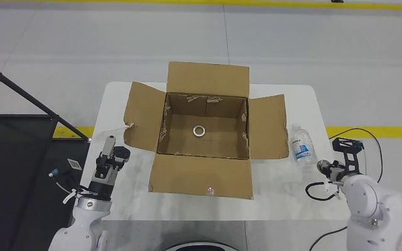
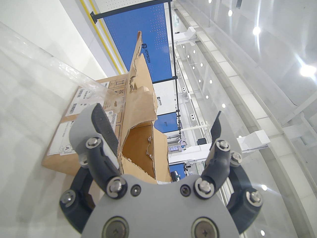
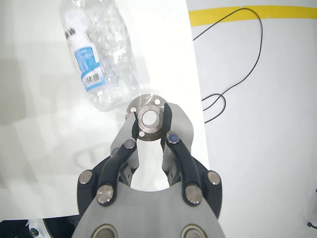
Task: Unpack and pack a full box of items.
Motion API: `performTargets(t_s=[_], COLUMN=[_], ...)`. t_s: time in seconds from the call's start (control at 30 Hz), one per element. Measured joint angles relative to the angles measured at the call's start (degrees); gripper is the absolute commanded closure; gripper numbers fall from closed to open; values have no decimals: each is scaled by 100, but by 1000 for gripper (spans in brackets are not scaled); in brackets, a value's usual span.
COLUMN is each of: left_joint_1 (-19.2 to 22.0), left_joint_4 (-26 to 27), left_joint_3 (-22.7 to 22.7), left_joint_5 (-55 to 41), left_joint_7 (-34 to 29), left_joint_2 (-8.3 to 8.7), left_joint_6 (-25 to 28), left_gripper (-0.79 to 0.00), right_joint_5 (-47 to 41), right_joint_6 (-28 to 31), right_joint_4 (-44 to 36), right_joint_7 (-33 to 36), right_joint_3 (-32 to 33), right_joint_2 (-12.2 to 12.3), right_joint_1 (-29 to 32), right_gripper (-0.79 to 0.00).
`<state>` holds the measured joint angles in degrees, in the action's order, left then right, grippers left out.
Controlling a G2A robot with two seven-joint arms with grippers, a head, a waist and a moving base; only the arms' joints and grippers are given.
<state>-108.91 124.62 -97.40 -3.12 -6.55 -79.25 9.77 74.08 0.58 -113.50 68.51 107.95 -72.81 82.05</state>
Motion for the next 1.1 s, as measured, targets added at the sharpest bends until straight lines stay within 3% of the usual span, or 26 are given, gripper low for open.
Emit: performTargets(t_s=[0.4, 0.7, 0.9, 1.1], left_joint_1=[0, 0, 0, 0], left_joint_4=[0, 0, 0, 0], left_joint_3=[0, 0, 0, 0], left_joint_5=[0, 0, 0, 0], left_joint_7=[0, 0, 0, 0], left_joint_2=[0, 0, 0, 0], left_joint_6=[0, 0, 0, 0], left_gripper=[-785, -785, -785, -785], right_joint_5=[-338, -691, -1011, -864], right_joint_6=[47, 439, 687, 781], right_joint_4=[-1389, -2112, -1815, -716], right_joint_7=[-401, -946, -1110, -930], right_joint_3=[-74, -979, -1979, -3363], right_joint_2=[30, 46, 36, -46], right_joint_1=[84, -250, -946, -2034], right_gripper=[0, 0, 0, 0])
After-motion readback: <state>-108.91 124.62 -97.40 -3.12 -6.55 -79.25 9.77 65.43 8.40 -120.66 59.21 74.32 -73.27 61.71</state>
